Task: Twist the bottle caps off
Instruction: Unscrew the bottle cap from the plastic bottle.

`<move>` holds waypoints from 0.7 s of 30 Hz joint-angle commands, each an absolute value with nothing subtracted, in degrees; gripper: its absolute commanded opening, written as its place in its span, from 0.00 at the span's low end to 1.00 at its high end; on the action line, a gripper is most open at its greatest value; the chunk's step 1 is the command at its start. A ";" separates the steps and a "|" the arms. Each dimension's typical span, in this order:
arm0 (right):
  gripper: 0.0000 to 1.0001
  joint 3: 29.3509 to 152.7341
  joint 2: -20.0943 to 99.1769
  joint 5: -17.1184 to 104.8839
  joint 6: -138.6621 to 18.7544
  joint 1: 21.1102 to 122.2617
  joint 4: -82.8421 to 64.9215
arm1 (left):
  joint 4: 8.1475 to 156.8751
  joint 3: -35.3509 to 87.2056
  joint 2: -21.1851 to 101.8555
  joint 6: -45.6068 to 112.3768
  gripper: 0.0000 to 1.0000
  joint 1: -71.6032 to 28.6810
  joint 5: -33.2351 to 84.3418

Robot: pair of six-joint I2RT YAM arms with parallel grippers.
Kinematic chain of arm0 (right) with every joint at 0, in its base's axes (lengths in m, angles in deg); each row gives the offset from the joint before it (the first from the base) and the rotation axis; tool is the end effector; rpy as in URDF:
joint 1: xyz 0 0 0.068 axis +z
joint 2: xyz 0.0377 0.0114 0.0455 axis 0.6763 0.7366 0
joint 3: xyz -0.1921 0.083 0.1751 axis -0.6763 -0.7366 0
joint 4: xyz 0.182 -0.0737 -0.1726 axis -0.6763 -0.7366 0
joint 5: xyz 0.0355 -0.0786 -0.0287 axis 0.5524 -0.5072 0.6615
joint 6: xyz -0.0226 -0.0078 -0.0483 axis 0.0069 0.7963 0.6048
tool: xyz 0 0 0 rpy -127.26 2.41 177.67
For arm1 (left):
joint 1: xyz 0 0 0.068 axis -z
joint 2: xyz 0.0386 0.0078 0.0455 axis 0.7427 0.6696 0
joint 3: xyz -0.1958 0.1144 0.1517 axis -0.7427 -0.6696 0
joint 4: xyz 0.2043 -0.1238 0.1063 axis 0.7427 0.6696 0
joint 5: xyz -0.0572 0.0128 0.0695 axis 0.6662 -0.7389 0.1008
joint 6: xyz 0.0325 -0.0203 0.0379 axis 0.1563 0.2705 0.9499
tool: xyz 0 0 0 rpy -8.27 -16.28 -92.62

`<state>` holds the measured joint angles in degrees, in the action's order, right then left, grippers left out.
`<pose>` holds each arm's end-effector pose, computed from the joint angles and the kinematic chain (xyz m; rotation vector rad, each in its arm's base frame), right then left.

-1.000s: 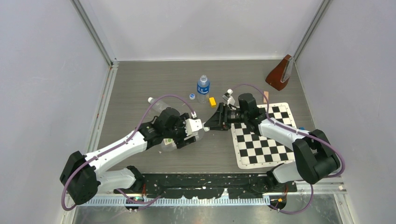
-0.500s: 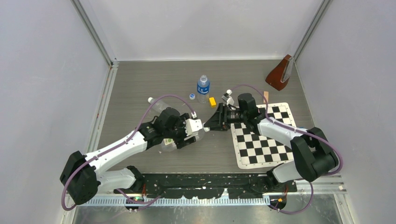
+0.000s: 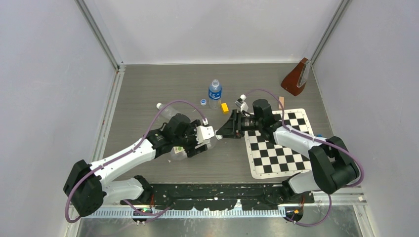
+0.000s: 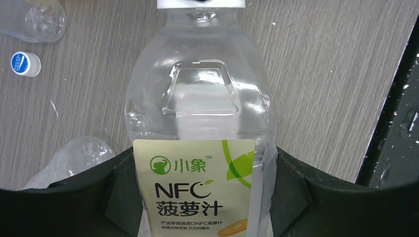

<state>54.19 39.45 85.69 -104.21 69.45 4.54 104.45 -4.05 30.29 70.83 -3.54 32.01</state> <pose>0.2421 0.1531 0.2066 -0.1234 2.3560 1.6544 0.1637 -0.1732 0.2384 1.4495 1.8315 -0.4607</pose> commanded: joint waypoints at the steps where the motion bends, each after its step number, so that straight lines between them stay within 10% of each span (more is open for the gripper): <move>1: 0.01 52.49 33.01 85.81 -95.08 69.57 11.15 | 101.31 -3.00 28.79 70.72 0.00 -3.31 37.47; 18: 0.02 46.23 19.04 82.94 -68.01 70.68 18.85 | 101.58 -2.56 26.15 70.94 0.00 -3.31 49.07; 21: 0.35 48.38 18.72 73.89 -76.08 70.64 14.20 | 101.53 -2.97 25.54 70.83 0.00 -3.31 44.28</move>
<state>44.34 20.57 85.69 -73.02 70.31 12.83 101.96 -4.05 26.90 70.59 -4.43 41.85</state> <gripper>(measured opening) 0.440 0.753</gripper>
